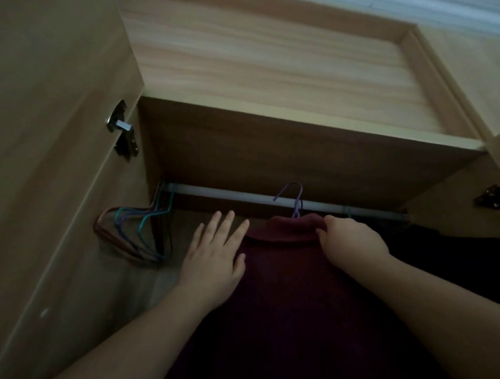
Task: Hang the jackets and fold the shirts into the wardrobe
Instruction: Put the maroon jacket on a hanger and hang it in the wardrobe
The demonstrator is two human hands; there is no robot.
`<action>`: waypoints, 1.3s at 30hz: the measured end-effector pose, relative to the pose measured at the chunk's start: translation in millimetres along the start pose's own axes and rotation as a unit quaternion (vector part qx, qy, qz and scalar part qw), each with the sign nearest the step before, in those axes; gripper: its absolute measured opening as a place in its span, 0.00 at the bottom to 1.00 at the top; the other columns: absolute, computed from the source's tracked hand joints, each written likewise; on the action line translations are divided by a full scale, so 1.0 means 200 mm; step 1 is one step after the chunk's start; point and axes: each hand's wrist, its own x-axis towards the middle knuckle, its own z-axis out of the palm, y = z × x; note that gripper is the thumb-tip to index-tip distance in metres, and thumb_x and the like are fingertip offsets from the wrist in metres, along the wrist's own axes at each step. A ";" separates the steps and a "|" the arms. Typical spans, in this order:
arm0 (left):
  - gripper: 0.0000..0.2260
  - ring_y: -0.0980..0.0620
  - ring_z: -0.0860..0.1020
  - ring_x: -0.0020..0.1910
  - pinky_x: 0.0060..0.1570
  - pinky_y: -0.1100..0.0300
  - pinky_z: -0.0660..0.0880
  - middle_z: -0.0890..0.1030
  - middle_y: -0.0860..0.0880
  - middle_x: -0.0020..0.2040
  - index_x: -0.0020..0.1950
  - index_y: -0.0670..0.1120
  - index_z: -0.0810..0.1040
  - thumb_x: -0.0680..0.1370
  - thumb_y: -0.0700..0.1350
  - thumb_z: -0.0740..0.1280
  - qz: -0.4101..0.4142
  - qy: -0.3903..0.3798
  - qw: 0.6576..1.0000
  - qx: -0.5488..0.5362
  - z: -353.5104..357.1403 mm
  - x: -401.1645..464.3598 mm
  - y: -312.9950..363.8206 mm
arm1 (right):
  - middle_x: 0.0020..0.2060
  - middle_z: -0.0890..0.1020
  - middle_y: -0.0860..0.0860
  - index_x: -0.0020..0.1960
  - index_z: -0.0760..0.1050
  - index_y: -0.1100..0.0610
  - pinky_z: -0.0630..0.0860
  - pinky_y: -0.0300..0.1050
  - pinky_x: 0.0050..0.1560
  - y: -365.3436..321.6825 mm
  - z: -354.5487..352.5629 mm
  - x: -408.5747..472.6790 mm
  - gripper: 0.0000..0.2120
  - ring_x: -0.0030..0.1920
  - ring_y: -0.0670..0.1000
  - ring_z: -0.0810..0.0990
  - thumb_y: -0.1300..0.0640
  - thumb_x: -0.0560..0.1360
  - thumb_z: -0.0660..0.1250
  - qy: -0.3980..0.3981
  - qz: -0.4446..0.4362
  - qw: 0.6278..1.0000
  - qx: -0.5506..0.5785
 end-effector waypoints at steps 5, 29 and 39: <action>0.28 0.53 0.37 0.78 0.77 0.49 0.39 0.42 0.55 0.81 0.79 0.61 0.42 0.82 0.58 0.51 0.003 0.027 0.999 -0.033 0.18 0.09 -0.02 | 0.43 0.79 0.49 0.56 0.77 0.50 0.81 0.52 0.47 -0.08 0.12 0.29 0.10 0.43 0.52 0.80 0.51 0.80 0.59 0.004 0.022 0.999 -0.046; 0.27 0.53 0.41 0.79 0.76 0.50 0.46 0.49 0.54 0.81 0.79 0.62 0.47 0.80 0.58 0.51 0.057 0.050 0.996 -0.054 0.64 0.22 -0.04 | 0.47 0.79 0.52 0.63 0.71 0.53 0.80 0.52 0.47 -0.01 0.48 0.53 0.12 0.43 0.52 0.79 0.56 0.80 0.60 -0.016 0.002 0.991 -0.130; 0.27 0.55 0.39 0.79 0.74 0.55 0.42 0.45 0.56 0.81 0.78 0.63 0.43 0.80 0.58 0.49 0.048 0.003 0.996 -0.068 0.51 0.02 -0.01 | 0.58 0.77 0.54 0.73 0.61 0.53 0.76 0.48 0.41 0.01 0.44 0.31 0.26 0.50 0.53 0.79 0.41 0.81 0.55 0.044 -0.038 0.982 -0.180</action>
